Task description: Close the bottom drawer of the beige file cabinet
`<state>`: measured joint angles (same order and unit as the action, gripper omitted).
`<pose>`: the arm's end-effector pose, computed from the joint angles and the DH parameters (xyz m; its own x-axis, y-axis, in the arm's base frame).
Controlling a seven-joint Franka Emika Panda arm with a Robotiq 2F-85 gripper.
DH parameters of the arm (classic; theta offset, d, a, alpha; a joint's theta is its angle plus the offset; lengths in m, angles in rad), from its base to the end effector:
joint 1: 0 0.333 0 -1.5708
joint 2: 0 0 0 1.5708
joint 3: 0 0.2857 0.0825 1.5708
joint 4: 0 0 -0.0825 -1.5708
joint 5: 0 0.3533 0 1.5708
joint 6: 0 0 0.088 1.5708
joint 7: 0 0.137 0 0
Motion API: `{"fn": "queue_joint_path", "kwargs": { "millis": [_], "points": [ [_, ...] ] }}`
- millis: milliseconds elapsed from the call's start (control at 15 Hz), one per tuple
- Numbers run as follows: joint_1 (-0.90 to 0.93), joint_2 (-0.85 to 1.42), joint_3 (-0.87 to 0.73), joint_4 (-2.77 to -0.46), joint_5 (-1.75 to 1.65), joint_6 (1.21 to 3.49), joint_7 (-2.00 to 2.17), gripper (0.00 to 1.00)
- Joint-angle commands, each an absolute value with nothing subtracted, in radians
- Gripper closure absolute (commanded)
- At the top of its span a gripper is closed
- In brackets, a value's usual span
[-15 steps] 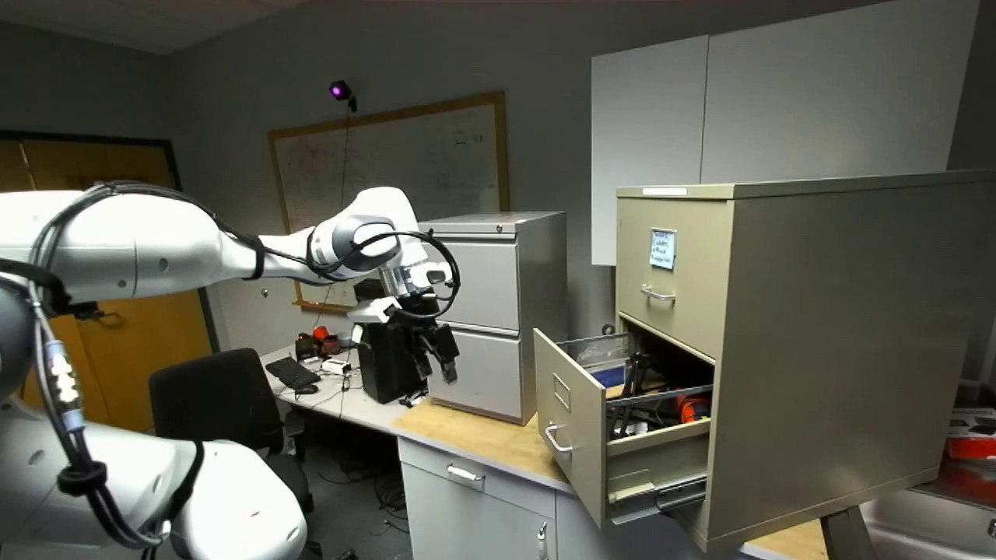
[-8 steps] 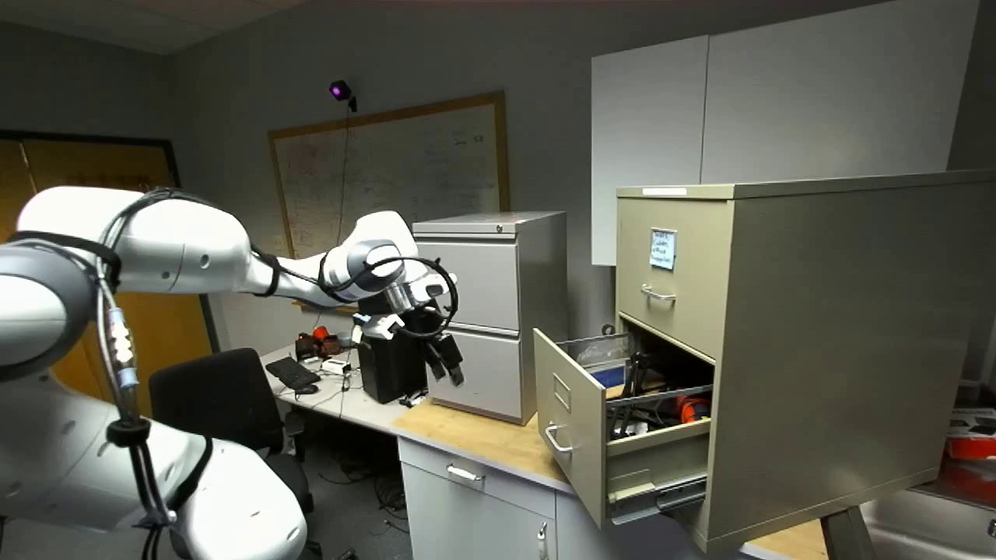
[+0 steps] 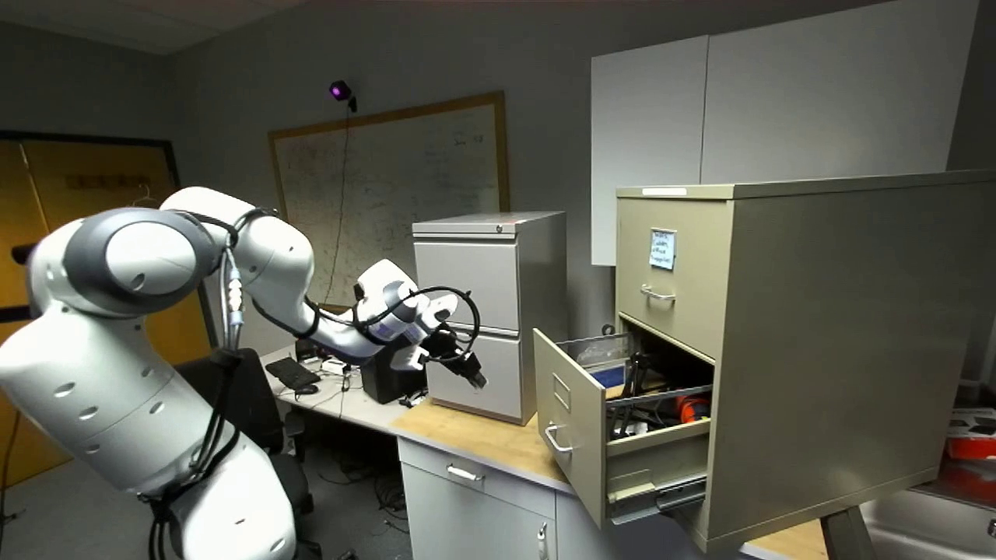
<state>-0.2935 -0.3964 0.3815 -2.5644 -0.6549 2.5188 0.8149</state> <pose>0.4357 0.0296 0.3898 0.8499 -0.1140 0.5144 -0.3211 -0.8862 0.3341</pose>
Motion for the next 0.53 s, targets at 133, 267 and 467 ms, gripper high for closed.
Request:
{"fn": "queue_joint_path", "kwargs": {
  "millis": [133, 267, 467],
  "points": [
    [-0.651, -0.329, 0.665, -2.516, -1.117, 2.682, 1.044, 1.00],
    [-0.761, -0.332, 0.741, -2.490, -1.291, 2.718, 1.127, 1.00],
    [-0.917, -0.335, 0.840, -2.422, -1.546, 2.757, 1.265, 1.00]
  ]
}}
